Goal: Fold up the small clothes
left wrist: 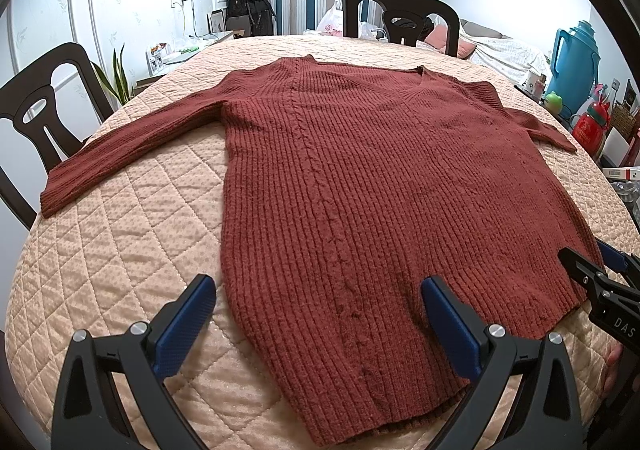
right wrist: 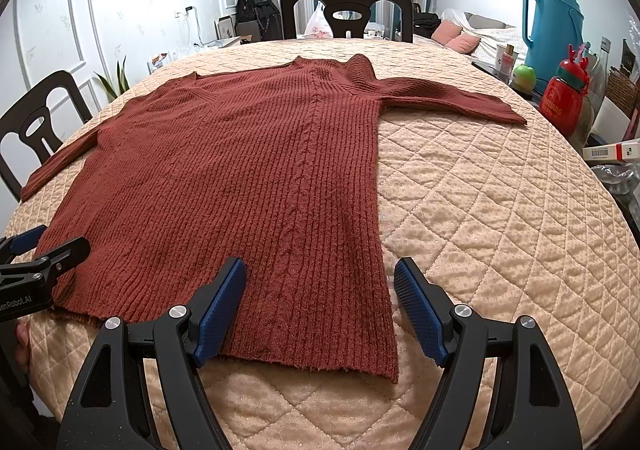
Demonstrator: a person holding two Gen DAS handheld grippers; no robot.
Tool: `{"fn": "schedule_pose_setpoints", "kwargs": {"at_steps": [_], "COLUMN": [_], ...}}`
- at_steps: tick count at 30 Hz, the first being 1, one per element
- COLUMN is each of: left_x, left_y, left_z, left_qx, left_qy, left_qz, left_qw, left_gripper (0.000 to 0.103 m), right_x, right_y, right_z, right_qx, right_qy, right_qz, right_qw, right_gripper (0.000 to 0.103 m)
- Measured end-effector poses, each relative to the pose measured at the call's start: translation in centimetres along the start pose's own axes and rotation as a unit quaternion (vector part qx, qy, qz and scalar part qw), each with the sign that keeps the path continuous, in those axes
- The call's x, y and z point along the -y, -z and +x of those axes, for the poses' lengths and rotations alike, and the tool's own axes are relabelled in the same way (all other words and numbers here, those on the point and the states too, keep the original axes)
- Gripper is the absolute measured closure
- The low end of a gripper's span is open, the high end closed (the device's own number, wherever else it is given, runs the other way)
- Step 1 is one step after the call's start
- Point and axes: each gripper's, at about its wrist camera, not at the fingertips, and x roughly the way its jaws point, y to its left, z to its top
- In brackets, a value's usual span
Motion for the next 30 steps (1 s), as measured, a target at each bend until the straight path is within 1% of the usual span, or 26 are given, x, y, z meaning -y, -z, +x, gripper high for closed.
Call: {"fn": "schedule_pose_setpoints", "kwargs": {"at_steps": [17, 20, 22, 24, 26, 28, 29, 30], "left_x": [0.0, -0.4, -1.2, -2.6, -4.6, -6.9, -8.4, -10.0], "left_y": [0.0, -0.2, -0.5, -0.9, -1.7, -2.5, -3.0, -3.3], "left_z": [0.0, -0.2, -0.4, -0.7, -1.2, -2.1, -2.5, -2.9], "left_qx": [0.000, 0.000, -0.005, -0.009, -0.001, 0.021, 0.030, 0.037], "left_qy": [0.002, 0.016, 0.035, 0.051, 0.045, 0.027, 0.014, 0.002], "left_qz": [-0.002, -0.012, -0.026, -0.053, -0.085, -0.116, -0.137, -0.165], "left_qw": [1.0000, 0.9998, 0.9990, 0.9973, 0.9954, 0.9926, 0.9901, 0.9856], "left_gripper": [0.000, 0.000, 0.000, 0.000, 0.000, 0.000, 0.000, 0.000], "right_x": [0.0, 0.0, 0.0, 0.3, 0.5, 0.5, 0.5, 0.4], "right_y": [0.0, 0.0, 0.0, 0.0, -0.2, -0.6, -0.9, -1.3], "right_z": [0.0, 0.0, 0.0, -0.2, -0.9, -1.8, -2.3, -3.2], "right_qx": [-0.001, -0.001, -0.003, -0.004, 0.007, 0.023, 0.034, 0.050], "right_qy": [0.000, 0.000, -0.001, -0.008, -0.019, -0.031, -0.040, -0.049], "right_qz": [0.001, 0.001, 0.001, 0.009, 0.016, 0.017, 0.017, 0.016], "right_qw": [1.000, 1.000, 1.000, 1.000, 1.000, 0.999, 0.998, 0.997], "right_gripper": [0.026, 0.026, 0.026, 0.026, 0.026, 0.026, 0.026, 0.026]}}
